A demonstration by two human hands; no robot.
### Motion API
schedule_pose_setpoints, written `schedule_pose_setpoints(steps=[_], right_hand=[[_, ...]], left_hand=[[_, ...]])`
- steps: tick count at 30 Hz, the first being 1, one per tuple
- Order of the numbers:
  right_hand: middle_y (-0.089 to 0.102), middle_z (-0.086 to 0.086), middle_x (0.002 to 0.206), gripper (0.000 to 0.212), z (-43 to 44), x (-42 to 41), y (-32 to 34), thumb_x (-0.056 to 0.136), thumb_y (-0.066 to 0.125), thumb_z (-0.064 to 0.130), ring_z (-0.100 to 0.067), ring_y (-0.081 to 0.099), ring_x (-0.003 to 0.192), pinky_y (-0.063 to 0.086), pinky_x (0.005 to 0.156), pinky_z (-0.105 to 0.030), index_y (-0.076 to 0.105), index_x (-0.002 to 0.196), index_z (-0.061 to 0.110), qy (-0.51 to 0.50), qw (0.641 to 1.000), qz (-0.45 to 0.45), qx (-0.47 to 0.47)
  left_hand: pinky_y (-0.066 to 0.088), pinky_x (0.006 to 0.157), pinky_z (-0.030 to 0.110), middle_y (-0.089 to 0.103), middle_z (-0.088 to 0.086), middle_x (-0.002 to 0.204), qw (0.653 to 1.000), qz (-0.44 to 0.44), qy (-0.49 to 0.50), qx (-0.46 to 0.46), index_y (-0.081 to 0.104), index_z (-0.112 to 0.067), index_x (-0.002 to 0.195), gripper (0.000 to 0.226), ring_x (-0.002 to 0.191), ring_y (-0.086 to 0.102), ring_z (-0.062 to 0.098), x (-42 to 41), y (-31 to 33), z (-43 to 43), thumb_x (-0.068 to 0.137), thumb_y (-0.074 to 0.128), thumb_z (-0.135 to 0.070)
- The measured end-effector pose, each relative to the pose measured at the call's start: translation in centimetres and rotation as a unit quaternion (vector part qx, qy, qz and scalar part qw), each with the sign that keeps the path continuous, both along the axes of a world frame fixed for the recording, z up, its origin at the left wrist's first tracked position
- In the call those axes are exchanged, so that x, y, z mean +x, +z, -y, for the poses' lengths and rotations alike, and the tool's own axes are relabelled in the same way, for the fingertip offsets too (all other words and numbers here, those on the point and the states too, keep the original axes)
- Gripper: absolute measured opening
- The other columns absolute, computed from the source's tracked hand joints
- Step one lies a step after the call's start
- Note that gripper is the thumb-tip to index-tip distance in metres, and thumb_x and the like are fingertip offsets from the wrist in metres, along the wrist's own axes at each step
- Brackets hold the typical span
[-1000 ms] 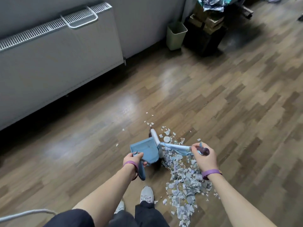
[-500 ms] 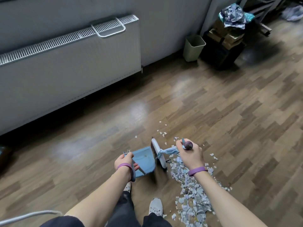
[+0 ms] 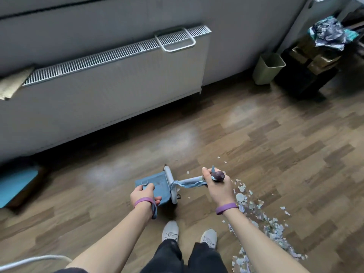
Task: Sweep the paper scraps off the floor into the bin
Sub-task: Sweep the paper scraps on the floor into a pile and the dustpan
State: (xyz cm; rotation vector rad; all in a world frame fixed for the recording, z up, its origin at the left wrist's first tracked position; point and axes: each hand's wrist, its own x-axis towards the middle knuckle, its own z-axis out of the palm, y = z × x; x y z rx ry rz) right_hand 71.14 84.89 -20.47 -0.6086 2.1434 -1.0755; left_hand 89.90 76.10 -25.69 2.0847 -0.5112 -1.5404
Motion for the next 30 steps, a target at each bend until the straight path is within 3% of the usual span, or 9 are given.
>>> schedule_pose_setpoints(steps=[2,4,8,12,16,21,23,26,30], right_hand=[[0.065,0.007,0.068,0.018,0.9,0.0,-0.9,0.086,0.067,0.031,0.0,0.061,0.067,0.046,0.068,-0.018,0.069,0.076,0.017,-0.009,0.999,0.039,-0.008],[0.061,0.007,0.066,0.017,1.2,-0.3,-2.0,0.087,0.068,0.023,0.006,0.056,0.06,0.04,0.059,-0.005,0.066,0.077,0.009,-0.019,0.998,0.061,-0.02],[0.061,0.0,0.067,0.019,0.3,-2.4,-3.9,0.084,0.071,0.016,0.001,0.053,0.061,0.039,0.058,-0.005,0.064,0.074,0.002,-0.002,0.998,0.067,-0.018],[0.062,0.011,0.065,0.015,-0.8,-7.7,-4.9,0.081,0.074,0.014,0.005,0.056,0.063,0.04,0.06,-0.006,0.066,0.073,0.004,0.017,0.997,0.08,-0.015],[0.063,0.004,0.071,0.014,-2.3,-15.1,-5.4,0.081,0.072,0.005,0.009,0.057,0.064,0.04,0.063,-0.004,0.065,0.073,-0.003,-0.035,0.995,0.083,-0.033],[0.063,0.015,0.064,0.015,-6.1,-23.4,-6.4,0.08,0.072,0.004,0.004,0.056,0.063,0.043,0.066,-0.009,0.063,0.069,0.0,-0.148,0.986,0.073,-0.023],[0.06,0.011,0.061,0.015,-8.0,-26.0,-6.4,0.08,0.072,0.007,0.004,0.052,0.057,0.041,0.059,-0.009,0.063,0.07,0.0,-0.208,0.976,0.065,-0.018],[0.061,0.002,0.062,0.016,-11.5,-28.8,-6.1,0.082,0.071,0.015,-0.004,0.052,0.054,0.039,0.052,-0.009,0.065,0.071,0.005,-0.293,0.955,0.04,0.002],[0.063,-0.004,0.06,0.02,-16.9,-30.4,-6.3,0.083,0.067,0.027,-0.011,0.056,0.056,0.044,0.058,-0.024,0.066,0.068,0.014,-0.411,0.91,0.034,0.038]], left_hand=[[0.041,0.028,0.019,0.058,0.024,0.083,1.0,0.001,-0.008,0.007,0.058,-0.006,0.116,0.031,0.024,0.052,0.017,0.2,-0.4,0.8,0.085,0.053,-0.002],[0.041,0.027,0.019,0.058,0.025,0.091,1.0,-0.005,-0.023,0.02,0.057,-0.008,0.113,0.028,0.024,0.052,0.018,-0.3,-0.8,1.3,0.087,0.052,0.0],[0.045,0.03,0.02,0.059,0.022,0.099,0.998,-0.027,-0.037,0.038,0.057,-0.013,0.109,0.022,0.029,0.057,0.016,-2.5,-1.3,1.4,0.09,0.055,-0.002],[0.046,0.031,0.022,0.056,0.021,0.106,0.997,-0.057,-0.013,0.055,0.051,-0.013,0.109,0.021,0.033,0.06,0.018,-7.0,-2.1,1.3,0.092,0.054,-0.002],[0.047,0.033,0.024,0.057,0.02,0.11,0.995,-0.058,-0.034,0.068,0.053,-0.014,0.112,0.023,0.036,0.062,0.019,-14.0,-2.5,0.8,0.091,0.056,-0.004],[0.053,0.042,0.025,0.064,0.017,0.098,0.987,-0.063,-0.13,0.067,0.057,-0.013,0.118,0.031,0.057,0.067,0.029,-23.4,-3.3,0.1,0.088,0.058,-0.006],[0.051,0.04,0.023,0.064,0.015,0.089,0.978,-0.054,-0.191,0.061,0.059,-0.013,0.114,0.027,0.051,0.066,0.026,-27.4,-3.4,-0.4,0.088,0.059,-0.005],[0.049,0.042,0.023,0.06,0.018,0.091,0.953,-0.049,-0.294,0.057,0.059,-0.011,0.109,0.021,0.037,0.06,0.021,-33.2,-3.5,-1.9,0.088,0.058,-0.005],[0.049,0.052,0.027,0.059,0.014,0.075,0.904,-0.039,-0.42,0.066,0.061,-0.013,0.097,0.014,0.05,0.057,0.026,-39.7,-3.4,-5.2,0.088,0.056,-0.004]])
